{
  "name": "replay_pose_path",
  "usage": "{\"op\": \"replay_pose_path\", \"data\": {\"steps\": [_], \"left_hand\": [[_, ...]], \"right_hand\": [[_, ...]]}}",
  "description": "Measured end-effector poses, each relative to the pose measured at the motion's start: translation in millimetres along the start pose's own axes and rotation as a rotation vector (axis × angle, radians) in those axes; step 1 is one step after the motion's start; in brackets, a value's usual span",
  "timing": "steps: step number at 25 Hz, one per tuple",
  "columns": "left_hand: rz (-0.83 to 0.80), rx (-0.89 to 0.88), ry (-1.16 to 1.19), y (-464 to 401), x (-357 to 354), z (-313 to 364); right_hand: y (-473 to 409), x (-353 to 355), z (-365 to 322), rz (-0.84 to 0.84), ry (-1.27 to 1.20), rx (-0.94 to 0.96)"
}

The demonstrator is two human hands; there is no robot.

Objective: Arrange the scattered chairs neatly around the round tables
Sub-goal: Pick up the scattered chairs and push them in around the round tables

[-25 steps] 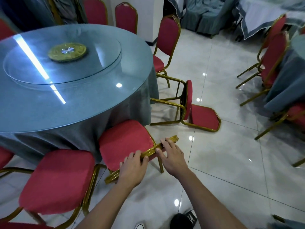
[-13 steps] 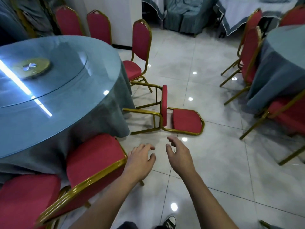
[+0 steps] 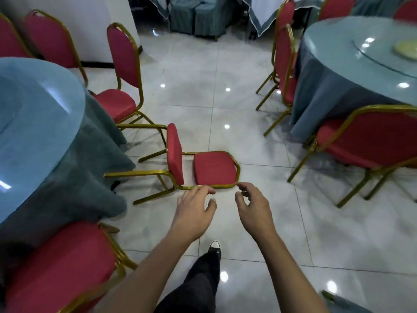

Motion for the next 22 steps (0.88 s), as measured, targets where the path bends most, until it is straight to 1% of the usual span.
{"op": "replay_pose_path", "data": {"steps": [4,8,13,15,17,22], "left_hand": [[0.007,-0.041,0.026,-91.7,-22.3,34.5],[-0.001,-0.089,0.033,-183.1,-43.9,82.6],[-0.087,-0.107,0.014,-251.7,-85.5,130.3],[-0.084,-0.072,0.014,-288.1,-101.2,140.4],[-0.047,-0.034,0.002,-324.3,-116.0,152.2],[0.032,0.141,0.064,-399.1,-153.5,192.8]], "right_hand": [[-87.8,32.1,17.3,-0.004,0.068,-0.044],[-177.3,68.6,24.9,0.063,0.087,-0.061],[-257.6,101.7,55.2,0.098,0.034,-0.107],[-301.9,108.3,67.9,0.069,0.013,-0.107],[-348.4,114.1,76.2,0.015,0.023,-0.067],[-470.5,135.3,96.5,-0.094,0.107,0.049]]}}
Point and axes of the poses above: each hand's wrist, its own y-axis away from the middle knuckle, its own x-axis out of the back of the hand, z = x × y, the point moved 6 cm from there along -y, towards the middle knuckle, and after that the axes turned 5 degrees about z, right-handed, at the moved point
